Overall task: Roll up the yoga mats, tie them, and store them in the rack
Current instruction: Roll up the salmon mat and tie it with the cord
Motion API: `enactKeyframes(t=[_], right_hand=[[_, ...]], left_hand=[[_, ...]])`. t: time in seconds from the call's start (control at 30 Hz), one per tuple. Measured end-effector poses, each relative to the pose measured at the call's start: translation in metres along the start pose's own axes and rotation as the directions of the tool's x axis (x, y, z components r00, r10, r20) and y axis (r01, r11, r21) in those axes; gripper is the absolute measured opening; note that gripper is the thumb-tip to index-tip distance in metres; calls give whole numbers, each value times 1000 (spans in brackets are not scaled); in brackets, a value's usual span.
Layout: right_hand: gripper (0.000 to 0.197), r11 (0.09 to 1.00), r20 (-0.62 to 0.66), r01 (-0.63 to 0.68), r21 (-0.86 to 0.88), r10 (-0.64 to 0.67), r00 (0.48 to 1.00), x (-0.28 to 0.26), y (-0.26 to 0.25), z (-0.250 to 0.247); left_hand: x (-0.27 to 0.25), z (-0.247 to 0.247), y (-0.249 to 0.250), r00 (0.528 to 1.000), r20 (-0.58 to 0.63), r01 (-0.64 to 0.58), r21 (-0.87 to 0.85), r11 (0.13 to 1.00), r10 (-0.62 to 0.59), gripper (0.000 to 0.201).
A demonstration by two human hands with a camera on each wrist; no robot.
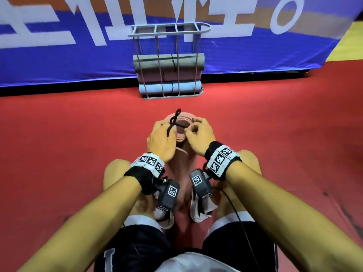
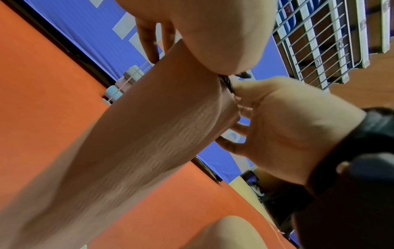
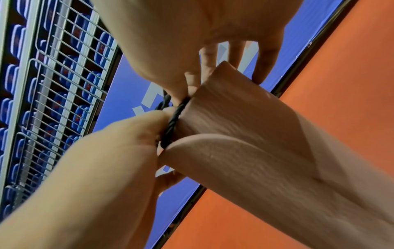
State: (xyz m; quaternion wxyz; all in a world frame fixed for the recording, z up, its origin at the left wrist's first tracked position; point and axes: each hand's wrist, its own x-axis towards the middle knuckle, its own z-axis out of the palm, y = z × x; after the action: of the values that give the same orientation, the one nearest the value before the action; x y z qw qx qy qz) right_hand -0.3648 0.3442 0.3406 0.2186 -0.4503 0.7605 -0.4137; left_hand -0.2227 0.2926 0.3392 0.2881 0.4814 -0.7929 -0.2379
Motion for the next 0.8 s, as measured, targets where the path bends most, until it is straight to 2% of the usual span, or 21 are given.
enactKeyframes(t=[0.1,0.17,0.23,0.33,0.4,0.43,0.47,0.53,0.67,0.8], right_hand=[[22,994,-95,-35,104,45,994,3,-1,-3],[20,992,-154,-24,126,43,987,2,3,-5],[17,991,-208,-14,131,41,977,-2,8,-4],[17,982,-247,-6,191,54,968,-5,11,-4],[16,963,-272,-55,264,129,954,-5,13,-6],[11,959,-276,-77,271,154,949,-4,16,-9],[8,960,-264,-89,267,161,951,-3,22,-12],[12,962,-206,-104,252,159,966,6,40,-11],[17,970,-129,-121,208,150,980,-11,0,-23],[26,996,-85,49,80,-42,995,-21,-17,-18]], left_hand=[[12,-5,-9,986,-81,120,-263,957,-146,28],[17,-1,-24,938,-48,286,-450,846,-343,29],[14,1,-31,855,36,404,-671,622,-517,31],[9,-4,-27,741,179,438,-860,264,-648,30],[7,-10,-30,695,273,452,-886,109,-665,33],[6,-14,-32,692,312,465,-882,72,-651,35],[4,-17,-34,711,334,475,-877,73,-619,36],[2,-21,-33,761,319,475,-867,150,-565,32],[-3,-27,-14,891,166,362,-822,440,-422,27],[-10,-25,-4,963,109,254,-681,687,-248,27]])
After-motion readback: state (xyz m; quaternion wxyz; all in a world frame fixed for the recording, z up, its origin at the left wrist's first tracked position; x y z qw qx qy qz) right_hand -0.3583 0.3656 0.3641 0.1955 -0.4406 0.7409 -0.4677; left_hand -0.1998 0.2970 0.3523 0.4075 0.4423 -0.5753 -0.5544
